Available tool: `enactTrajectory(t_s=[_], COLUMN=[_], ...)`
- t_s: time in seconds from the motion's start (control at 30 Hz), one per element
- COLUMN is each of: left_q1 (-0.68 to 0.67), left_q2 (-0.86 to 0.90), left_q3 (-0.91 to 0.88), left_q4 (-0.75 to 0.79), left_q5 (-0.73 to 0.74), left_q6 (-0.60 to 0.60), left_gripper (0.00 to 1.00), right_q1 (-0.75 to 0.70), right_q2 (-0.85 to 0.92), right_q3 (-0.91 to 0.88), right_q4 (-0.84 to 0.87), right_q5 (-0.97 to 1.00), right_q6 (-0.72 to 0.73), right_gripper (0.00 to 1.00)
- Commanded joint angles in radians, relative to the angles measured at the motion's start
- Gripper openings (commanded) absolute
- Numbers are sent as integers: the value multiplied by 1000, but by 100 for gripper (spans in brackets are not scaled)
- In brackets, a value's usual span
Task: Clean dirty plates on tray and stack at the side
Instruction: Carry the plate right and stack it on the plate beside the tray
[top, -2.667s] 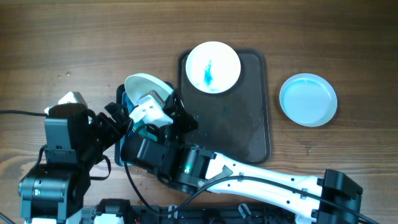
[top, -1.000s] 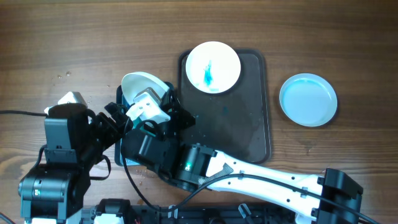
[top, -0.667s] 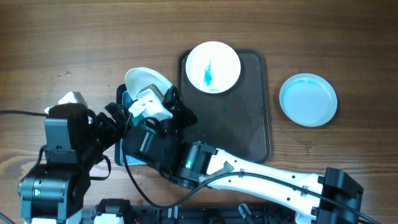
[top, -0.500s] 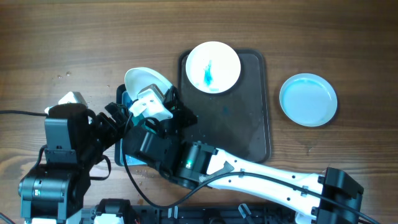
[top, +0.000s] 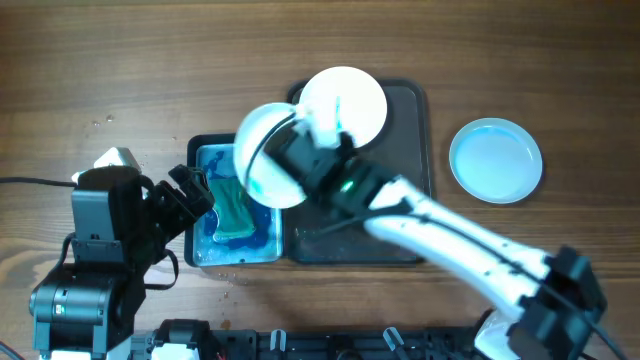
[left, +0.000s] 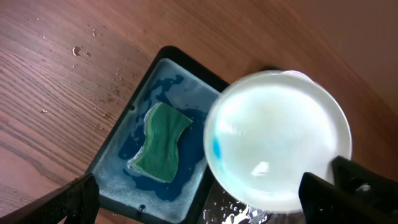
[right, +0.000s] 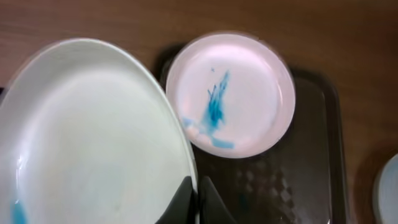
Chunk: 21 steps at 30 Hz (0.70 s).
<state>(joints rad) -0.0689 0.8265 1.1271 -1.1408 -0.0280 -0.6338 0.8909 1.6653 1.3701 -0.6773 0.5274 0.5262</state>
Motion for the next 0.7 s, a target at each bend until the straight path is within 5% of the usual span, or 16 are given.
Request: enactTrajectory(t_s=[0.0,0.2,0.43,0.67], left_q1=[6,6,6,6], left_q2=[-1,-1,-1,-1], left_q3=[10,10,10,10], left_q4=[1,2,1,2], left_q5=[12,12,12,12], left_q6=[0,0,0,0], left_gripper=[100,100,100,100], right_q1=[-201,-655,-1114,-1358], right_q2=[-175,-281,-210,-62], right_q3=[13,13,-60,-201], right_q4=[-60,-242,-311,-280], right_q5=[-322,-465,-551,-555], right_q6=[60,47,-87,-122], right_gripper=[4,4,4,4])
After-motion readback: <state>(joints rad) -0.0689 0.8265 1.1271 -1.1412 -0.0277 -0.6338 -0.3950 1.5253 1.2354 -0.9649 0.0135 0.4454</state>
